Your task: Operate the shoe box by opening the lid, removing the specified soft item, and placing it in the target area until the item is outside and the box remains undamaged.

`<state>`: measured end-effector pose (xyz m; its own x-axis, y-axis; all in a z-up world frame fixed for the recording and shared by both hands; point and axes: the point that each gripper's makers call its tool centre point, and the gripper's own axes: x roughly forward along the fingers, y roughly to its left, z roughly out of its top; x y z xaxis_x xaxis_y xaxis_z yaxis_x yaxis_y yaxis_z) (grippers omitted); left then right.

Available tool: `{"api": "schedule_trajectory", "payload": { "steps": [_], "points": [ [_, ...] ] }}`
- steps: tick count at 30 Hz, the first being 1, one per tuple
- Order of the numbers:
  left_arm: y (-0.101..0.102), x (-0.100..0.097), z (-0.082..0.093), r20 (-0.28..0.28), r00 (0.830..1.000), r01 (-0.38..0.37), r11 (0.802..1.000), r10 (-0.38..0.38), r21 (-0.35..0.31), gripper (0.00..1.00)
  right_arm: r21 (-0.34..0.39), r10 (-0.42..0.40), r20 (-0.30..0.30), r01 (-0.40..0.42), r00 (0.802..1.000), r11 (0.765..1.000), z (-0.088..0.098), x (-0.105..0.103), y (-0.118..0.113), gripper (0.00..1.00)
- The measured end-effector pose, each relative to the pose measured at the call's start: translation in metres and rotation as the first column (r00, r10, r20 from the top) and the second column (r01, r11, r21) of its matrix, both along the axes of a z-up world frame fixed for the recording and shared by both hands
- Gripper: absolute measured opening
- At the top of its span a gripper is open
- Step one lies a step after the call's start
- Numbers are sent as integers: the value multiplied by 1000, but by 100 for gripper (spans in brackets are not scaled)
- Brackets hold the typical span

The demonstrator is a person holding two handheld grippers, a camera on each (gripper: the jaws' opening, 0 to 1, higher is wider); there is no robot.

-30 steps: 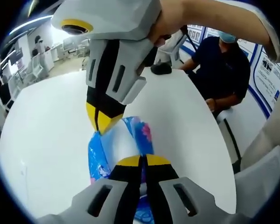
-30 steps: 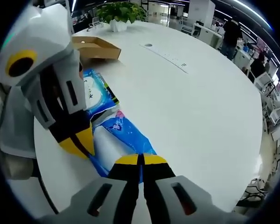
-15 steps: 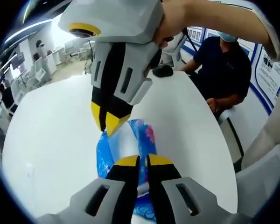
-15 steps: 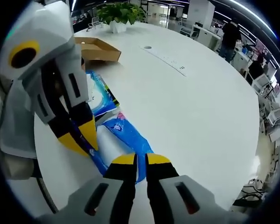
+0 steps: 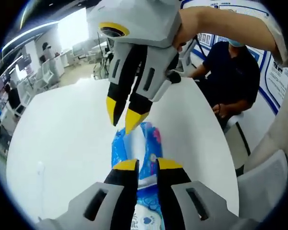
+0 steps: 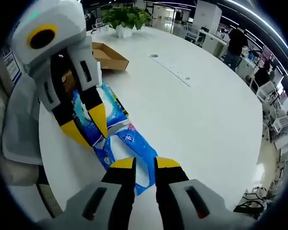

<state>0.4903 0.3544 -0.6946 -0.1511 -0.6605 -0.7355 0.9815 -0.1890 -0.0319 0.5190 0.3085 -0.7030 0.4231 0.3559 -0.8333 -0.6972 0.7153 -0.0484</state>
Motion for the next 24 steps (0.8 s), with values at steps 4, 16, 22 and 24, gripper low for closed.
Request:
{"api": "schedule_trajectory", "payload": {
  "steps": [4, 16, 22, 24],
  "points": [
    [12, 1, 10, 3, 1000, -21, 1000, 21, -7, 17, -9, 27, 9, -27, 1000, 1000, 10, -8, 9, 18],
    [62, -1, 39, 9, 995, -102, 994, 103, -48, 23, 7, 107, -1, -107, 994, 994, 35, -36, 41, 27],
    [89, -5, 58, 21, 990, -138, 986, 140, -94, 30, 21, 149, -8, -149, 989, 989, 44, -47, 60, 33],
    [101, -5, 65, 24, 987, -153, 982, 157, -107, 34, 28, 164, -8, -164, 986, 986, 48, -49, 68, 35]
  ]
}}
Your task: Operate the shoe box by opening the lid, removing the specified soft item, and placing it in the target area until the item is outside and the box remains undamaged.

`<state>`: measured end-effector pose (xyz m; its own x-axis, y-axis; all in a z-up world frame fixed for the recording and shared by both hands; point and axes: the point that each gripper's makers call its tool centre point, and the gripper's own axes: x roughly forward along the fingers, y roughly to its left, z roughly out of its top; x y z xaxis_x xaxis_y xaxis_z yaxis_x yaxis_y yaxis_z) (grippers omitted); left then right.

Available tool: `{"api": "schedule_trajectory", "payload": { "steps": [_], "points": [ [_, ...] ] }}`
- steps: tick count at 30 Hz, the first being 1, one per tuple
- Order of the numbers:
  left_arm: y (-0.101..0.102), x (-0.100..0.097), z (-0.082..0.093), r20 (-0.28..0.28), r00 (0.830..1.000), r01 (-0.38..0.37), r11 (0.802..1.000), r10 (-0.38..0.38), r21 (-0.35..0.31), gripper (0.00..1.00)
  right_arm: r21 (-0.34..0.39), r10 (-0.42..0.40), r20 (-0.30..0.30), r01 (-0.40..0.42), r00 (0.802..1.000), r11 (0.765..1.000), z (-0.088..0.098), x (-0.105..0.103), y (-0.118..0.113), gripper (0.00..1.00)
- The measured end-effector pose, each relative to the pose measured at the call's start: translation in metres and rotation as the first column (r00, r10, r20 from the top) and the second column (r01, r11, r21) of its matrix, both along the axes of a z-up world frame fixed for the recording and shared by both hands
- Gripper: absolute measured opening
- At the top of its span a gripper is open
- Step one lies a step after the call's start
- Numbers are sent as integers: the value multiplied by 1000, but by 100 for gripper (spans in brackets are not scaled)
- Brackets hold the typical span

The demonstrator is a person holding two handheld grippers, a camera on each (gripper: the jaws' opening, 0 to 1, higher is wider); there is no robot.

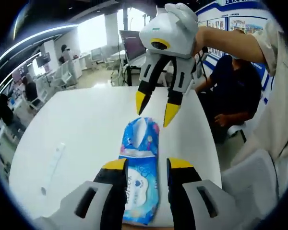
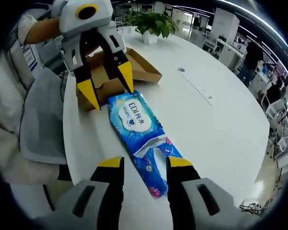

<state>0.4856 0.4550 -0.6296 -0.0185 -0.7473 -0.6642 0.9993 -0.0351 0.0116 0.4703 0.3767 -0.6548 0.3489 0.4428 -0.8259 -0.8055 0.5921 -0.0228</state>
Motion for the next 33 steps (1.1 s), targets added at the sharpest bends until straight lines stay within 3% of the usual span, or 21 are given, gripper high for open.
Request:
{"api": "schedule_trajectory", "payload": {
  "steps": [7, 17, 23, 33],
  "points": [
    [49, 3, 18, 3, 996, -85, 996, 85, -27, 46, 36, 75, 6, -75, 997, 997, 14, -7, 33, 41],
    [121, 1, 32, 16, 976, -217, 975, 218, -50, 60, 59, 180, 4, -180, 984, 982, 24, -16, 80, 47],
    [161, 1, 39, 32, 952, -301, 951, 304, -78, 57, 63, 245, -2, -245, 969, 968, 24, -23, 111, 47],
    [234, -1, 37, 24, 892, -447, 890, 451, -93, 51, 64, 296, 26, -298, 955, 953, 22, -20, 152, 47]
  ]
}}
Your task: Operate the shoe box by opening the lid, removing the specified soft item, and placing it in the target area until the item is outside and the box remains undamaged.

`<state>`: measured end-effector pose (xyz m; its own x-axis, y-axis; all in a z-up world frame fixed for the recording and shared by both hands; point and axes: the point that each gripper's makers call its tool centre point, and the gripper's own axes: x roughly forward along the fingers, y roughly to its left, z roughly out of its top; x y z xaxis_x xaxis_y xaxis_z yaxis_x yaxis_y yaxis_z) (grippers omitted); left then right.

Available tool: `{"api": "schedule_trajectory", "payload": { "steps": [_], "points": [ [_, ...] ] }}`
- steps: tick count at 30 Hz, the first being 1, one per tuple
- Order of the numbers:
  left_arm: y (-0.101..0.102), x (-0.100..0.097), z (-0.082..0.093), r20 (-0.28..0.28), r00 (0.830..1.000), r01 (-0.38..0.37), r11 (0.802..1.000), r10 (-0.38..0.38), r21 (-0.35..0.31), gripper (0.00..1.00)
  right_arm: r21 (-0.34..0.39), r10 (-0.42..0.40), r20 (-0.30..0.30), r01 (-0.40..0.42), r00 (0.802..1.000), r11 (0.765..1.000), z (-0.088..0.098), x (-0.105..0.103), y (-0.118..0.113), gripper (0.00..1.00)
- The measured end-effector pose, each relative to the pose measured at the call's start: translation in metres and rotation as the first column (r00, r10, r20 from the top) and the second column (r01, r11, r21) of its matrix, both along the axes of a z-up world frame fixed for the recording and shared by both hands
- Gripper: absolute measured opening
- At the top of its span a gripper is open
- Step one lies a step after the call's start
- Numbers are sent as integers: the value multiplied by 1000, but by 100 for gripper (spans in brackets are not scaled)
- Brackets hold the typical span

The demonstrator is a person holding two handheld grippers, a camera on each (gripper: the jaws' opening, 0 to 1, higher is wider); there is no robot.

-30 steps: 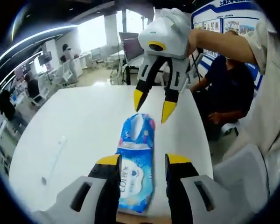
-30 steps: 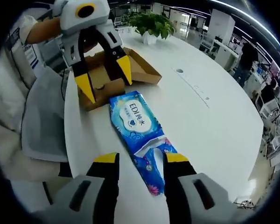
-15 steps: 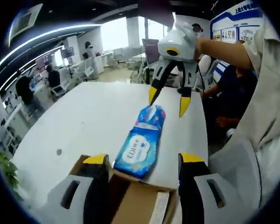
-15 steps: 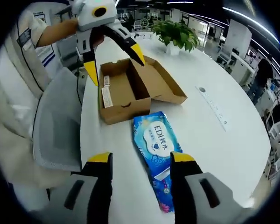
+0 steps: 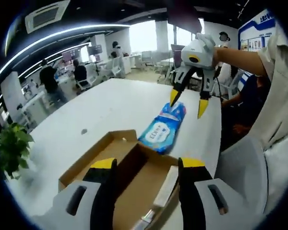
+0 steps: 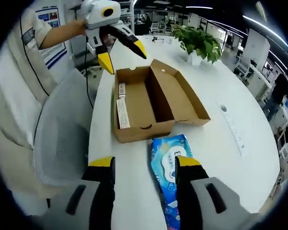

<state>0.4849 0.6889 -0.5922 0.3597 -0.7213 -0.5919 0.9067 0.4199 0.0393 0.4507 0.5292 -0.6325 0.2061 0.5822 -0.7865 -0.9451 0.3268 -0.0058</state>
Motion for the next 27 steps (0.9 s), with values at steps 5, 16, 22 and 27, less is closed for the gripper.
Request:
{"api": "schedule_trajectory", "payload": {
  "steps": [5, 16, 22, 27],
  "points": [
    [32, -3, -3, 3, 999, -51, 999, 51, 7, 51, -11, 27, 4, -27, 1000, 1000, -5, 3, 15, 46],
    [93, -2, -17, -7, 983, -181, 983, 182, 19, 48, -38, 66, 9, -66, 998, 997, -19, 10, 44, 42],
    [117, -1, -33, -16, 964, -265, 964, 266, 28, 44, -54, 87, 20, -86, 996, 995, -28, 13, 57, 42],
    [138, -3, -51, -32, 945, -323, 945, 325, 56, 40, -53, 113, 33, -111, 993, 992, -32, 15, 66, 41]
  ]
}}
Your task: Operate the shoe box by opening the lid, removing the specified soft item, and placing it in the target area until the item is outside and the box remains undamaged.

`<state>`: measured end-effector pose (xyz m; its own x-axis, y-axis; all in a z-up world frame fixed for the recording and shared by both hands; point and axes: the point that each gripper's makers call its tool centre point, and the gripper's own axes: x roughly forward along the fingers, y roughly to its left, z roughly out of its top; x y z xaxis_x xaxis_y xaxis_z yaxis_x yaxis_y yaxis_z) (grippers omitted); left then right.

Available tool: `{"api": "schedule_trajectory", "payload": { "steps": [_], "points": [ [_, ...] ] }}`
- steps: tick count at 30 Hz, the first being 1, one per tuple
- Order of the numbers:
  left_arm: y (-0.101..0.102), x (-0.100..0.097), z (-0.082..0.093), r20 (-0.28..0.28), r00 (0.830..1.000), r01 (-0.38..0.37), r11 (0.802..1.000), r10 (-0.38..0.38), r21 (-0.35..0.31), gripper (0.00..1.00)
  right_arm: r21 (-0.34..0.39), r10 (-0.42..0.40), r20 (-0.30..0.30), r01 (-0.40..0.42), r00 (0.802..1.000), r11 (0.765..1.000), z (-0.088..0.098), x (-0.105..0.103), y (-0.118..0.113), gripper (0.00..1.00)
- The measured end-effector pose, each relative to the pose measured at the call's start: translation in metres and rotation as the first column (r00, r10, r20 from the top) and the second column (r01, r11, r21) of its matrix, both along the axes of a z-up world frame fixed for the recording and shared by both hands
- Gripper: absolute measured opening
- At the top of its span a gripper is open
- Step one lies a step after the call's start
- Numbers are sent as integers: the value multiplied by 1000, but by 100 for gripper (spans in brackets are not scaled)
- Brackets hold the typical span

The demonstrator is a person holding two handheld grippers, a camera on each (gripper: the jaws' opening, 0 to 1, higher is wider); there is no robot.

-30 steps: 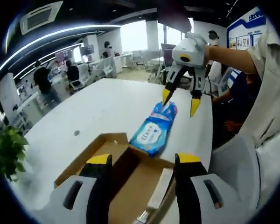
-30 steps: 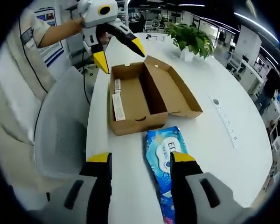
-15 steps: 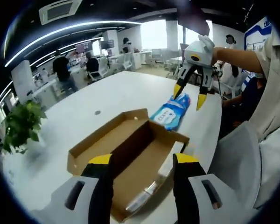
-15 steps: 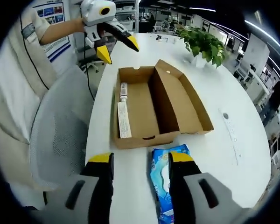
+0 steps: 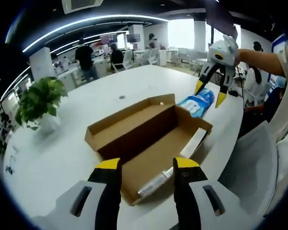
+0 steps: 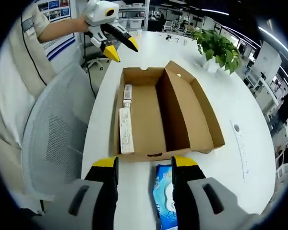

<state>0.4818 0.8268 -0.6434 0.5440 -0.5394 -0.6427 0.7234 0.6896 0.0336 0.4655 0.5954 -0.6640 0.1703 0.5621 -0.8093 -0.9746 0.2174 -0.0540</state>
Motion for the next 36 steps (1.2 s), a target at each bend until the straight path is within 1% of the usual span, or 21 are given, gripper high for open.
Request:
{"api": "schedule_trajectory", "payload": {
  "steps": [3, 4, 7, 11, 14, 17, 23, 29, 32, 36],
  "points": [
    [6, -2, -6, -16, 1000, -26, 1000, 26, -1, 40, 10, 9, 12, -9, 1000, 1000, -1, 3, 6, 41],
    [11, 0, -9, -17, 999, -45, 999, 45, 2, 39, 11, 11, 12, -11, 1000, 1000, -2, 4, 8, 40],
    [20, 3, -16, -17, 996, -91, 996, 91, 12, 37, 1, 23, 17, -23, 1000, 1000, -7, 6, 11, 40],
    [31, 6, -25, -20, 992, -127, 992, 127, 23, 36, -9, 37, 20, -37, 999, 999, -13, 7, 15, 40],
    [42, 8, -37, -26, 987, -155, 987, 156, 41, 32, -15, 46, 24, -46, 999, 999, -18, 8, 19, 40],
    [48, 8, -44, -30, 981, -188, 981, 190, 42, 30, -24, 56, 21, -56, 998, 998, -24, 8, 22, 39],
    [52, 7, -60, -66, 971, -230, 973, 232, 32, 24, -39, 82, -15, -82, 997, 996, -36, 5, 28, 39],
    [52, 8, -64, -79, 962, -261, 965, 261, 20, 18, -47, 107, -43, -109, 993, 993, -46, 3, 35, 39],
    [55, 10, -69, -92, 956, -277, 961, 278, 23, 13, -50, 123, -66, -126, 990, 991, -51, 1, 38, 39],
    [58, 8, -74, -116, 949, -292, 956, 293, 19, 10, -60, 146, -103, -153, 984, 986, -57, -1, 41, 38]
  ]
}}
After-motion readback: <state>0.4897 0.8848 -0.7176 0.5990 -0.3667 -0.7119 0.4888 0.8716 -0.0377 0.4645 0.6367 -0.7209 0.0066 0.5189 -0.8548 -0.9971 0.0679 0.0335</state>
